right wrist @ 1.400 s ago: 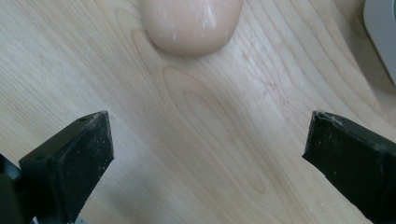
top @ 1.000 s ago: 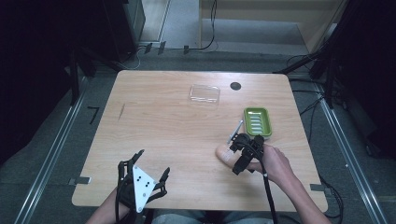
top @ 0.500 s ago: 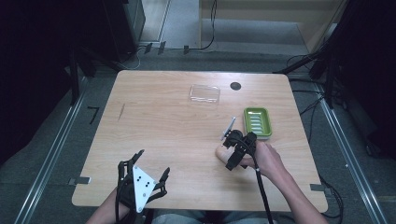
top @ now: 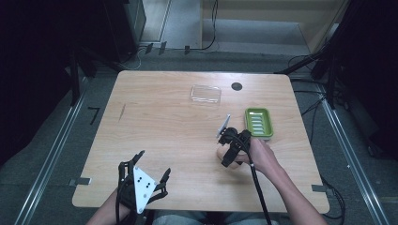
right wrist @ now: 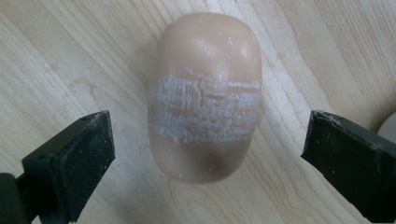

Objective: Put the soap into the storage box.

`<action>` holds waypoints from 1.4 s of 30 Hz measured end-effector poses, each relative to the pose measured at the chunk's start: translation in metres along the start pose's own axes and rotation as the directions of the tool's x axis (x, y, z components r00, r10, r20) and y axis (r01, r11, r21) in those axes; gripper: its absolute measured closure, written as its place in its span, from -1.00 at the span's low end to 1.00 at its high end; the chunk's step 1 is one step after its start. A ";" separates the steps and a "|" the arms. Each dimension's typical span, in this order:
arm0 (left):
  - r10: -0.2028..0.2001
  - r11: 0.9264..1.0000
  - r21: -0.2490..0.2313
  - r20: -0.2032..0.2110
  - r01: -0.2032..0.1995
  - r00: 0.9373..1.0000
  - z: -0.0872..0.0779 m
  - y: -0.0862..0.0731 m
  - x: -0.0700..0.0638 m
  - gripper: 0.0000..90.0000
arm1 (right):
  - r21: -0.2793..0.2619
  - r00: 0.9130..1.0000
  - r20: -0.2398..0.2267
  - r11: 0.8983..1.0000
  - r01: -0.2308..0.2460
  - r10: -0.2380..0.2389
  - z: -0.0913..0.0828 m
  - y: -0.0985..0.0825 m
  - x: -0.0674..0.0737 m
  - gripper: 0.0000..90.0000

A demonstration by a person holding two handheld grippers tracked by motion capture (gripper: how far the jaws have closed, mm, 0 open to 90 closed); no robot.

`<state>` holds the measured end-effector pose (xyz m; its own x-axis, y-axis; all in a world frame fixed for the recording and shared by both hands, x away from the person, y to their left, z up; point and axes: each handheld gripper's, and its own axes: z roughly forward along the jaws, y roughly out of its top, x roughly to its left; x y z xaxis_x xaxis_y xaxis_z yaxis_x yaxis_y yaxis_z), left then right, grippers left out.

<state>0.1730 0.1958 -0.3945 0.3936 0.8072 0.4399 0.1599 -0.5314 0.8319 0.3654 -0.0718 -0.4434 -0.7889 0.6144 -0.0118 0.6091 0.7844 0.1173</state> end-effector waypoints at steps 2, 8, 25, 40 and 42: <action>0.002 1.000 0.001 0.002 -0.002 1.000 0.000 0.000 0.000 -0.69 | 0.003 1.000 0.000 1.000 -0.002 0.002 0.000 0.001 0.000 -0.95; 0.000 1.000 0.000 0.000 0.000 1.000 0.000 0.000 0.000 -0.69 | -0.003 1.000 -0.003 1.000 0.002 -0.002 0.004 0.011 -0.001 -0.93; 0.007 1.000 -0.001 0.005 -0.007 1.000 0.000 0.000 0.000 -0.69 | 0.004 0.999 0.007 1.000 -0.031 0.031 0.018 0.018 -0.002 -0.67; 0.003 1.000 0.000 0.001 -0.003 1.000 0.000 0.000 0.000 -0.69 | 0.042 0.999 0.008 0.998 -0.038 0.037 0.022 0.018 0.001 -0.37; 0.004 1.000 -0.001 0.001 -0.004 1.000 0.000 0.000 0.000 -0.69 | 0.045 0.999 0.002 0.998 -0.034 0.034 0.023 0.019 0.003 -0.32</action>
<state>0.1726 0.1962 -0.3944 0.3955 0.8047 0.4427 0.1575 -0.5343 0.8305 0.3766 -0.0537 -0.4638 -0.7677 0.6407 -0.0097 0.6384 0.7662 0.0731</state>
